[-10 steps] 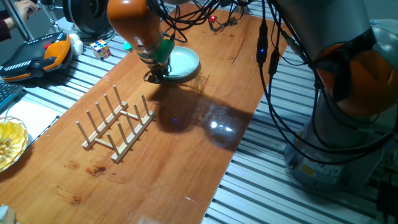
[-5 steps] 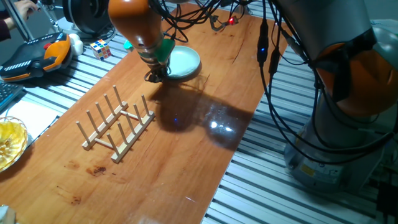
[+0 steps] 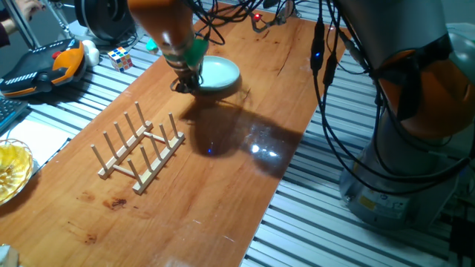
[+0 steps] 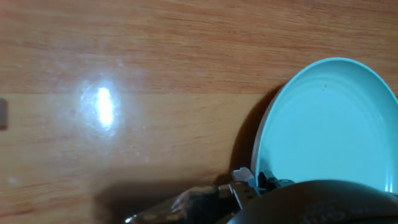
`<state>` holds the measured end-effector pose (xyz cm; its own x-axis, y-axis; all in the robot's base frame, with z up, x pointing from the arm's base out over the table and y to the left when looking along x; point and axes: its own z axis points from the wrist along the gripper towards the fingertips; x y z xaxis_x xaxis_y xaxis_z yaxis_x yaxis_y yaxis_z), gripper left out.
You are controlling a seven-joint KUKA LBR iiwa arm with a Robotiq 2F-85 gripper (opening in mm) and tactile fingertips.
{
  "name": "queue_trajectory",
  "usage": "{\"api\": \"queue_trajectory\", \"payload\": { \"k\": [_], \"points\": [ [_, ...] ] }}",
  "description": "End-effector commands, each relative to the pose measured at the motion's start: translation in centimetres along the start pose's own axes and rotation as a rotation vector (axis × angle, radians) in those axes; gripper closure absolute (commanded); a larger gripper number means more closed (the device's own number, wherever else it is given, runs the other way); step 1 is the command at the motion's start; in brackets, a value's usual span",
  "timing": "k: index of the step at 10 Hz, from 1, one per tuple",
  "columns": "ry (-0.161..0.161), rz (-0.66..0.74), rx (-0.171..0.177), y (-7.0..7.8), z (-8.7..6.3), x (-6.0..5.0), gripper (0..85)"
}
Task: Put the dish on the dish rack
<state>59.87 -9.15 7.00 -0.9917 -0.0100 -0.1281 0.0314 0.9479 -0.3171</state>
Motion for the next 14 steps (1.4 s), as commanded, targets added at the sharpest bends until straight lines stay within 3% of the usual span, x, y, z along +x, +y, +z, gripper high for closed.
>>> {"api": "queue_trajectory", "payload": {
  "k": [1,3,8,9,12,14],
  "points": [
    [0.004,-0.002,-0.002,-0.1,-0.9,-0.1,84.3],
    [0.003,0.003,-0.015,-0.1,-2.5,-0.5,84.3],
    [0.015,0.003,-0.128,1.0,-6.1,-0.9,84.3],
    [0.020,-0.019,-0.163,1.1,-7.0,-1.2,84.3],
    [0.041,-0.036,-0.266,1.0,-7.5,-1.1,84.3],
    [0.042,-0.040,-0.293,1.0,-8.0,-0.9,84.3]
  ]
}}
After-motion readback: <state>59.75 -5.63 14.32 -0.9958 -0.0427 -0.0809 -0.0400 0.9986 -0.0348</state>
